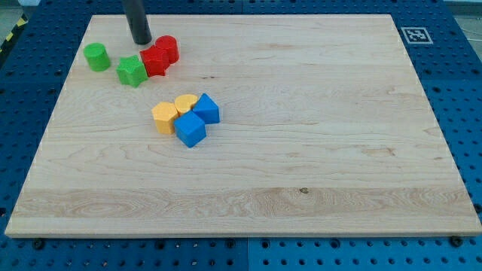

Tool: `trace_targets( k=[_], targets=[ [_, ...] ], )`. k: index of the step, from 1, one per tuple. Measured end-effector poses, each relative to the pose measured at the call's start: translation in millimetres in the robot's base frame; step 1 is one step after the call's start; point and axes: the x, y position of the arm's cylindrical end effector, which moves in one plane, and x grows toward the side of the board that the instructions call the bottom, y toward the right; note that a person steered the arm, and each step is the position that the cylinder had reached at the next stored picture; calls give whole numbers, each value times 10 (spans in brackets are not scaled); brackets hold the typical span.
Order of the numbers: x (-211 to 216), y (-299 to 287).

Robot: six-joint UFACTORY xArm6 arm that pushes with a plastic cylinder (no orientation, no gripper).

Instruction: Separate the red star from green star

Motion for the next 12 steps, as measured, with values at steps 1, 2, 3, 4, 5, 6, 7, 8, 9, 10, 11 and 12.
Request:
trace_targets(
  k=[1, 2, 3, 4, 5, 6, 7, 8, 9, 10, 11, 12],
  targets=[
    [198, 31],
    [320, 64],
    [410, 91],
    [494, 146],
    [612, 243],
    [696, 344],
    [711, 431],
    [721, 522],
    [744, 616],
    [771, 713],
    [807, 814],
    [861, 916]
  ],
)
